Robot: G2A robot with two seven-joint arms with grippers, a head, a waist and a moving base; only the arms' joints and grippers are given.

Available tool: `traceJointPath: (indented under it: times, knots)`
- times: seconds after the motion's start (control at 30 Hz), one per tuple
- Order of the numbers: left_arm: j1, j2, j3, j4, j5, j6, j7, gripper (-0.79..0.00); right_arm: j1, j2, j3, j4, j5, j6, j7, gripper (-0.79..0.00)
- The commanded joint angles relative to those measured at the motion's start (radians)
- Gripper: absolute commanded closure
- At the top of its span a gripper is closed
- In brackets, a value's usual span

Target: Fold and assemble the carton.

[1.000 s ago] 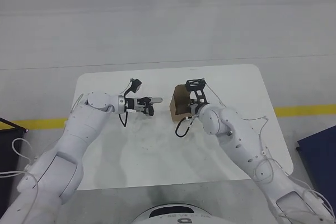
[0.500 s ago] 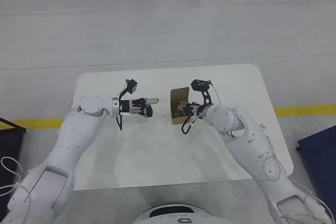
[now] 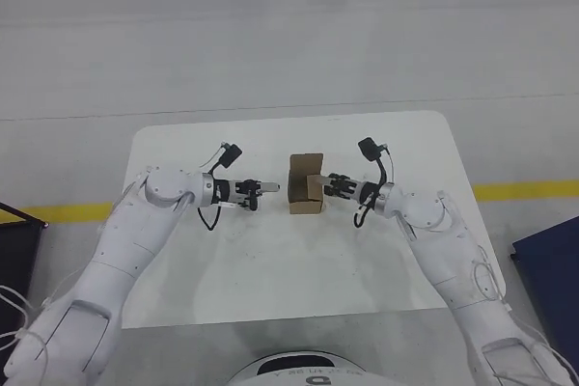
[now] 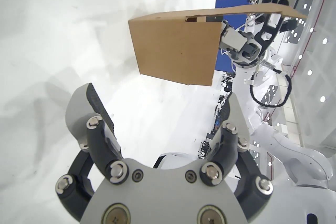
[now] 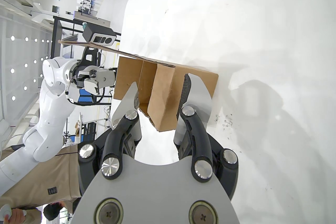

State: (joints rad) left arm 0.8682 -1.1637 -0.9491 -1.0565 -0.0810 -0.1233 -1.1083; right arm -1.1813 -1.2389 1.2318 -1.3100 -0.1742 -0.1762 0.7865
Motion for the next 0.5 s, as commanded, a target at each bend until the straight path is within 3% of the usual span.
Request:
traceJointPath:
  times: [0.0,0.17,0.33,0.47]
  knots:
    - [-0.017,-0.006,0.012,0.005,0.0,0.009,0.007,-0.785,0.004,-0.001,-0.005,0.017,0.013,-0.015,0.001,-0.363]
    - [-0.077,-0.032,0.063,0.076,-0.004,0.025,0.01,-0.785,0.006,-0.001,-0.01,0.045,0.036,-0.037,-0.008,-0.366]
    - [-0.128,-0.06,0.119,0.136,0.011,0.031,0.016,-0.606,-0.003,0.002,-0.006,0.043,0.06,-0.063,-0.004,-0.363]
    - [-0.161,-0.081,0.156,0.172,0.013,0.045,-0.001,-0.566,-0.008,0.005,-0.006,0.04,0.072,-0.072,0.007,-0.363]
